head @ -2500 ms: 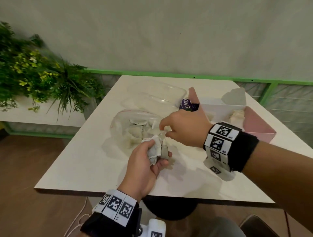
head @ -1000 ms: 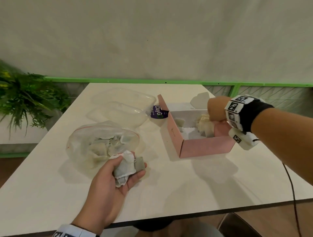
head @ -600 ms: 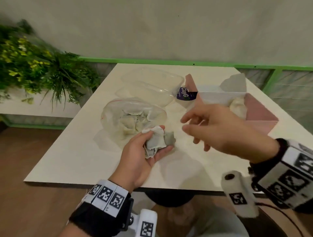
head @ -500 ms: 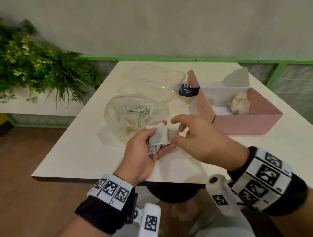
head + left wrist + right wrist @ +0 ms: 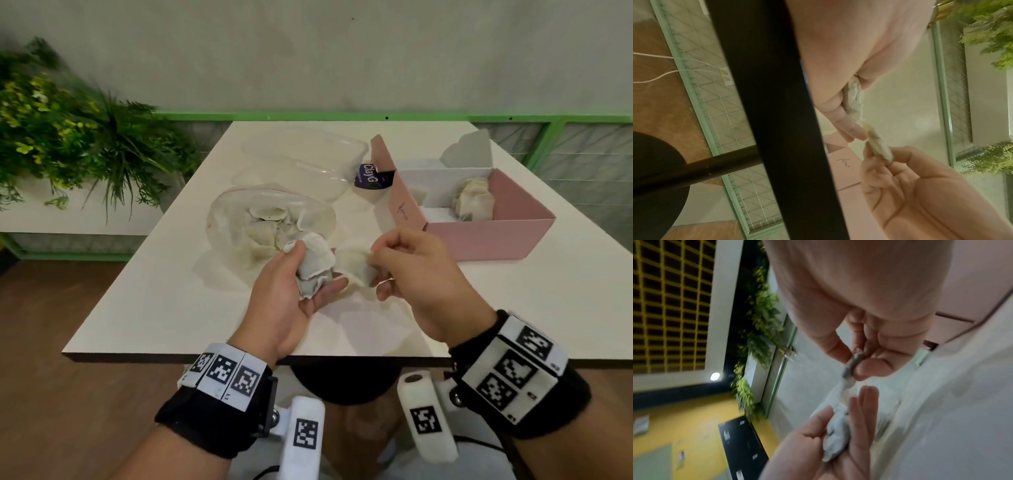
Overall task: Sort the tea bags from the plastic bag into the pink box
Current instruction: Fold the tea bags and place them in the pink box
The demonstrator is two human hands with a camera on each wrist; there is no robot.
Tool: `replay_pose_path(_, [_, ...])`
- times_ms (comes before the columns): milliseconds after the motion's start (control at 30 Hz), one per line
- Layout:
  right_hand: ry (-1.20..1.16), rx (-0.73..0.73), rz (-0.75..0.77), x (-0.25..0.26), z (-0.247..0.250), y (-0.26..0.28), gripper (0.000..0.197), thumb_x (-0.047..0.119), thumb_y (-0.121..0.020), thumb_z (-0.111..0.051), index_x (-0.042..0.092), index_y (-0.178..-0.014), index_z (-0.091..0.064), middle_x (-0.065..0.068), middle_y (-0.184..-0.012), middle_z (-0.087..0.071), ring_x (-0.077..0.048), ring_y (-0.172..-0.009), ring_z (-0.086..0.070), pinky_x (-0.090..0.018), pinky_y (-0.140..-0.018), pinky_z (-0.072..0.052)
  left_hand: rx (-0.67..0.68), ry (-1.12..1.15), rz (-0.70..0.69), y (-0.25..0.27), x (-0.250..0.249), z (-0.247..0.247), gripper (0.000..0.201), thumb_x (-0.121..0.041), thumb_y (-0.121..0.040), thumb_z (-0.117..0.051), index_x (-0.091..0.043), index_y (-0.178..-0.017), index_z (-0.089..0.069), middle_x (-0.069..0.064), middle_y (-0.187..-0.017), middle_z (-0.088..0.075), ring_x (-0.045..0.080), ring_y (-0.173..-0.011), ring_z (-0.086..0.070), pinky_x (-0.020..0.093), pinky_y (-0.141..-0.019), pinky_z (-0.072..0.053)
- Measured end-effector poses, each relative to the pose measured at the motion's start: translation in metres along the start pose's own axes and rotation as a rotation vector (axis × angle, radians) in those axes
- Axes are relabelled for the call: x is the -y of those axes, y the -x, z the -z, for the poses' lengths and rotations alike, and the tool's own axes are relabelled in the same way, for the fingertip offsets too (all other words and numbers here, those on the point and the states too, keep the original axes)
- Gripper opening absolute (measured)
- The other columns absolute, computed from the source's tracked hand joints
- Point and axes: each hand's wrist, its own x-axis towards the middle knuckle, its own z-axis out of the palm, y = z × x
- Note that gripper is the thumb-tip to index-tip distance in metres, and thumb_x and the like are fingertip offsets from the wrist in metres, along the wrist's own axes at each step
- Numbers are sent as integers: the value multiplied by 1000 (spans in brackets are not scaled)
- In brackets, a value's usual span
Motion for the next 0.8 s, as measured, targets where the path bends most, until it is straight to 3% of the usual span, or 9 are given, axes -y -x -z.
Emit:
replay_pose_path(67, [-214,-6,-57,-2,0,4,17,-11,-90,-55,5,-90,-60,-12,-67,-61,-23,-54,-58,-32,-48,-45,20,-36,-10,-1,1,1,36,-29,-108,-46,-4,-120,-68,13,-97,-72,23,-87,-74,32,-70,-64])
replay_pose_path(167, [-456,19,-75,-6,-5,10,26,-12,-92,-53,4,-111,-60,-15,-78,-62,-23,-60,-61,-32,-53,-49,38,-83,-29,-2,3,3,33,-31,-106,-49,-10,-113,-73,7,-96,-75,17,-87,-71,28,-68,-59])
replay_pose_path(300, [-504,58,-61,-15,-20,17,36,-16,-91,-51,7,-116,-60,-5,-70,-65,-22,-65,-65,-35,-61,-52,62,-127,-65,-1,4,4,30,-32,-105,-51,-16,-110,-76,11,-108,-75,18,-88,-69,26,-66,-54])
replay_pose_path(367, [-468,60,-96,-19,-29,19,35,-17,-90,-50,5,-116,-60,-11,-78,-67,-26,-69,-66,-37,-62,-52,78,-160,-80,0,5,4,27,-32,-104,-54,-19,-109,-77,13,-105,-76,22,-87,-68,31,-68,-53])
replay_pose_path(433, [-449,60,-141,-23,-35,20,29,-17,-89,-50,2,-108,-62,-22,-92,-66,-29,-72,-66,-37,-63,-53,78,-195,-96,1,5,4,22,-26,-103,-56,-19,-108,-77,11,-99,-76,22,-84,-69,29,-63,-54])
replay_pose_path(533, [-492,61,-181,-25,-37,19,23,-16,-86,-47,3,-84,-59,-25,-90,-65,-29,-70,-64,-37,-62,-53,83,-228,-103,0,6,4,16,-12,-102,-57,-13,-109,-72,12,-93,-73,20,-77,-68,27,-57,-54])
replay_pose_path(633, [-567,50,-192,-26,-35,18,20,-15,-86,-48,2,-86,-58,-23,-86,-67,-30,-70,-66,-38,-63,-56,92,-231,-111,-2,8,8,16,-2,-100,-57,-12,-107,-68,20,-101,-69,25,-83,-68,29,-61,-56])
replay_pose_path(800, [-597,30,-192,-28,-36,19,24,-7,-91,-56,7,-72,-51,-21,-80,-66,-33,-74,-66,-40,-66,-58,103,-205,-106,-2,7,8,14,-2,-100,-56,-13,-103,-65,20,-99,-67,22,-74,-67,27,-54,-53])
